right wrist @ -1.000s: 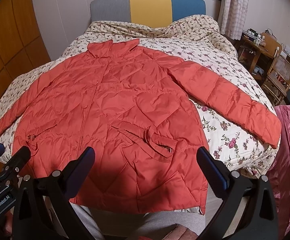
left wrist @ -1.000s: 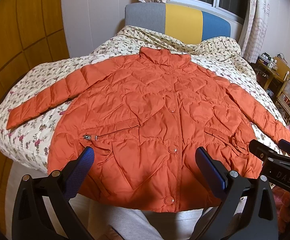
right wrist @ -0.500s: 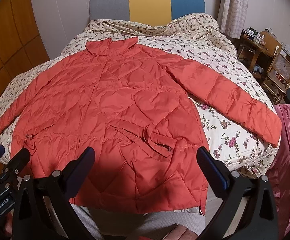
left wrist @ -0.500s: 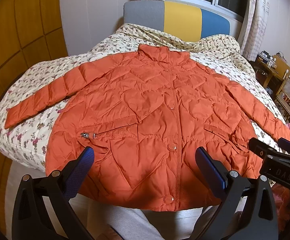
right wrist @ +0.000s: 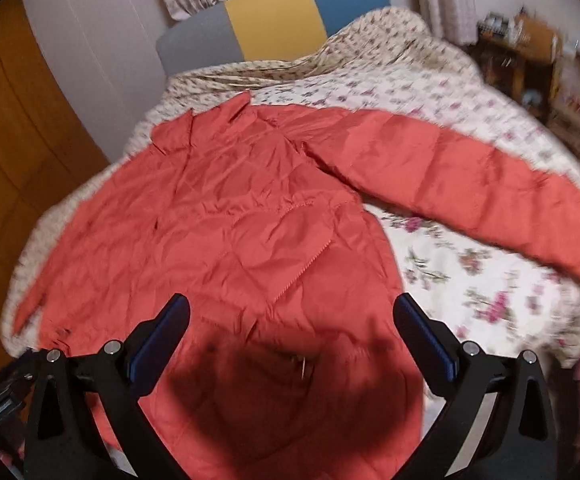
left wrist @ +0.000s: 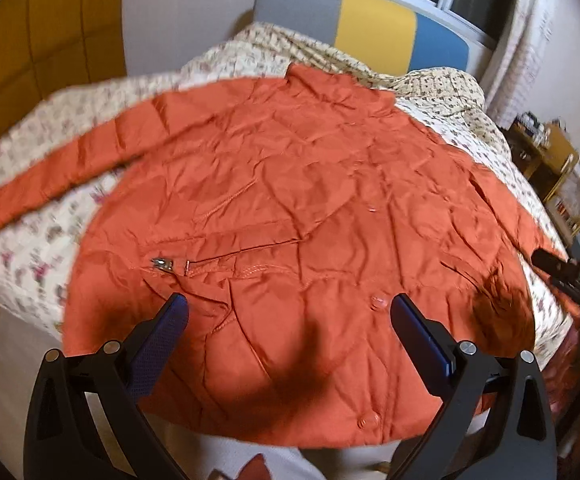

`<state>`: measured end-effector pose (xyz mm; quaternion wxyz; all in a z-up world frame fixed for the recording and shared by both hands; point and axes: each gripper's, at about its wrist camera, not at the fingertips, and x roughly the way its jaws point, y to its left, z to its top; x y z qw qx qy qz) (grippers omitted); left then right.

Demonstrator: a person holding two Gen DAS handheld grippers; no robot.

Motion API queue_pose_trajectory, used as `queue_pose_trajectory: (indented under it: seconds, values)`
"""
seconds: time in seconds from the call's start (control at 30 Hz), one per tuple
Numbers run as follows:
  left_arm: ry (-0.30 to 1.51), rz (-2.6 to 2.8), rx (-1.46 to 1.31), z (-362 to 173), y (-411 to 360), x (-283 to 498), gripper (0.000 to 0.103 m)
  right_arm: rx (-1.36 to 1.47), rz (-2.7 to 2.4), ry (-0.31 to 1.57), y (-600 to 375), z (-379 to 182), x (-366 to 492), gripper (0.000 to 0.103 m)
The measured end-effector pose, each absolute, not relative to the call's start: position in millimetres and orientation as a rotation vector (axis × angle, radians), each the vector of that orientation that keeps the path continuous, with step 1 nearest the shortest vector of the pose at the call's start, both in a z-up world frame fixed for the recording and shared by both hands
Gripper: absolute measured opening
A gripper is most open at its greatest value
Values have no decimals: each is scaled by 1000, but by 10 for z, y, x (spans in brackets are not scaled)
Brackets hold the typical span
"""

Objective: Fold large clothes

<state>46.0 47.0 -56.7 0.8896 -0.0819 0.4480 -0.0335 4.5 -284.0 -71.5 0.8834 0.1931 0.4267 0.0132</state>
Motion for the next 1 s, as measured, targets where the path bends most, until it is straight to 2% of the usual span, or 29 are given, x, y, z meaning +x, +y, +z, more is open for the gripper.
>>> queue_pose_trajectory:
  seconds: [0.13,0.3,0.37,0.53,0.77,0.97,1.0]
  values:
    - [937,1,-213,-695,748,739,100,482,-47,931,-3168,-960,146,101]
    - [874,113,-136,-724,939,1053,100,721,-121,858,-3726,-1214,133,100]
    - [871,128,-110,-770,1004,1211,100,820,-128,808,-3927,-1289,128,97]
    - [852,160,-38,-894,1104,1589,100,933,-235,715,-4311,-1314,111,77]
    - [834,168,4,-1152,1165,1774,100,1205,-365,545,-4863,-1389,-13,71]
    - [782,173,34,-1242,1128,1706,100,1297,-469,413,-5166,-1425,-145,71]
    - [787,169,30,-1249,1133,1712,100,1300,-482,400,-5211,-1423,-151,68]
